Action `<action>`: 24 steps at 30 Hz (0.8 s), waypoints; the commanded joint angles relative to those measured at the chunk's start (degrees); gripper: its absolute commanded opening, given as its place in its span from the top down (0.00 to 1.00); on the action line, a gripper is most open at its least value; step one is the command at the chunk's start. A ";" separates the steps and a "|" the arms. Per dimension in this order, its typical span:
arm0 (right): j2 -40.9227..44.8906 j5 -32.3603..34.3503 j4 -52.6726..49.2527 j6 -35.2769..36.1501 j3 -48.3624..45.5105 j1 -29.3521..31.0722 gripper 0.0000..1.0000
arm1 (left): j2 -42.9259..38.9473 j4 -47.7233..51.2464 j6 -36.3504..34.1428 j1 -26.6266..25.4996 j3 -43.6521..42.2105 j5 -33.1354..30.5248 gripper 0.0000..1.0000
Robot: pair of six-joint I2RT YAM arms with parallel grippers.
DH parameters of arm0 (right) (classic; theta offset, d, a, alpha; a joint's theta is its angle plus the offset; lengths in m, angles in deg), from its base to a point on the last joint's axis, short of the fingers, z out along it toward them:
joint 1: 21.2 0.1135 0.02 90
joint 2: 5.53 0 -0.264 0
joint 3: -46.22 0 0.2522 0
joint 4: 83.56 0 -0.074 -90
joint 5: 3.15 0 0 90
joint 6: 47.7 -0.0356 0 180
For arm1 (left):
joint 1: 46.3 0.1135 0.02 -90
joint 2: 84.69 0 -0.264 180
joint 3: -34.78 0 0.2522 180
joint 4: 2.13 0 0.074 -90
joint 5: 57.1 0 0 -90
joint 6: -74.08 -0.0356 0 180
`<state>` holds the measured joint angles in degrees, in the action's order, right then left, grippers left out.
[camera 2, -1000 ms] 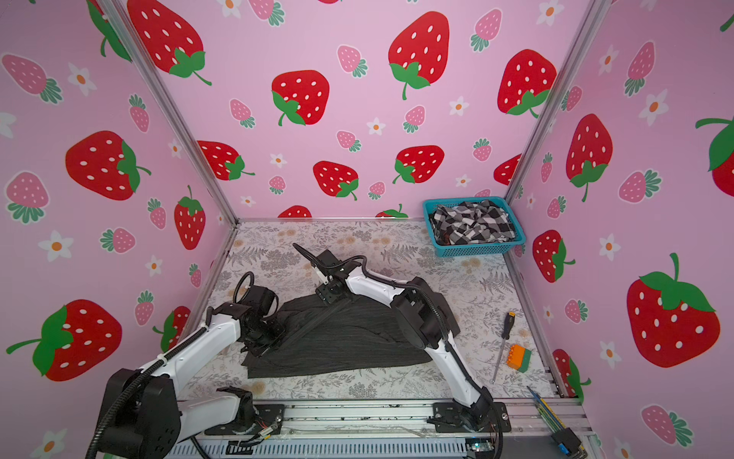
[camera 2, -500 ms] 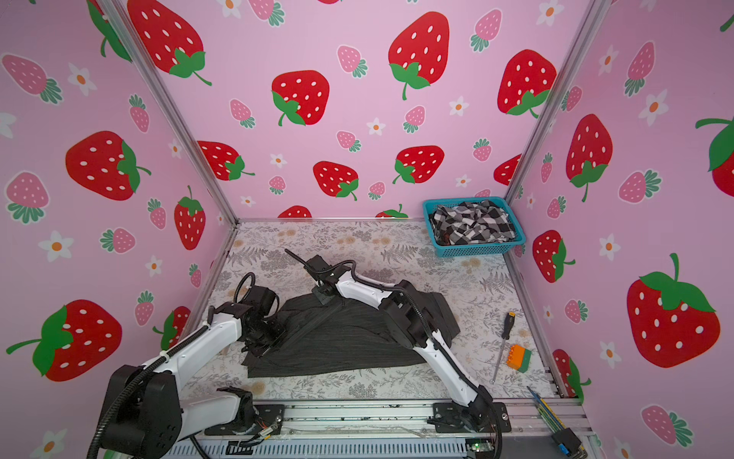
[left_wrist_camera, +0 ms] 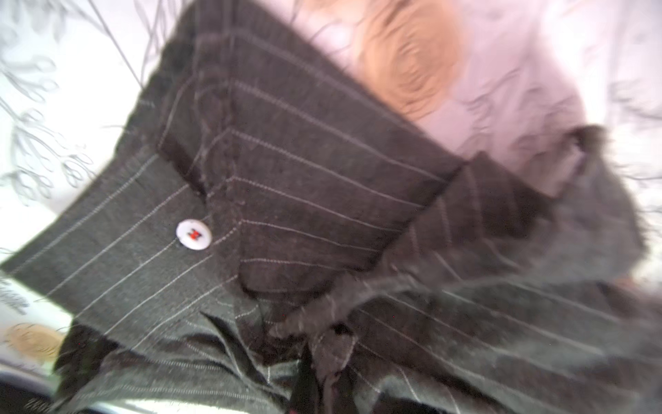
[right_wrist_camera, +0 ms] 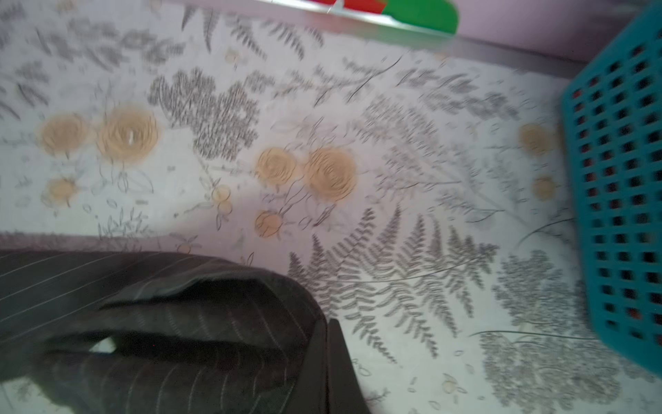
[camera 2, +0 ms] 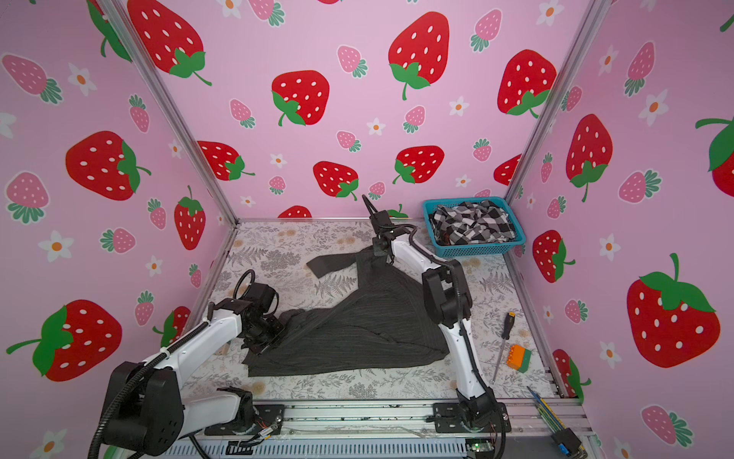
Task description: Fold and stack the long sleeve shirts
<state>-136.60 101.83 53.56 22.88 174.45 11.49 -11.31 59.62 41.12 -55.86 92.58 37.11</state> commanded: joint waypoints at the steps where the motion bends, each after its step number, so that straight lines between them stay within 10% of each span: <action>1: 2.18 -0.42 0.56 -2.96 1.75 2.02 1.00 | 4.23 2.02 -2.98 0.84 10.52 -4.12 1.00; 5: -1.55 -0.21 -4.06 -5.53 8.70 -0.69 0.98 | 12.04 1.67 -4.91 3.55 20.25 -3.14 1.00; 12: 2.44 -0.64 -5.79 -1.10 3.25 0.25 0.19 | 34.72 6.10 -12.25 6.56 44.06 2.62 1.00; 24: 7.96 2.55 0.58 4.58 -22.15 -0.78 0.14 | 45.69 6.78 -14.23 10.93 50.91 3.02 1.00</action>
<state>-127.51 100.30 52.94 25.57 153.80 11.20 34.02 63.49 28.40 -45.94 139.72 40.06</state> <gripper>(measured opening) 0.863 0.051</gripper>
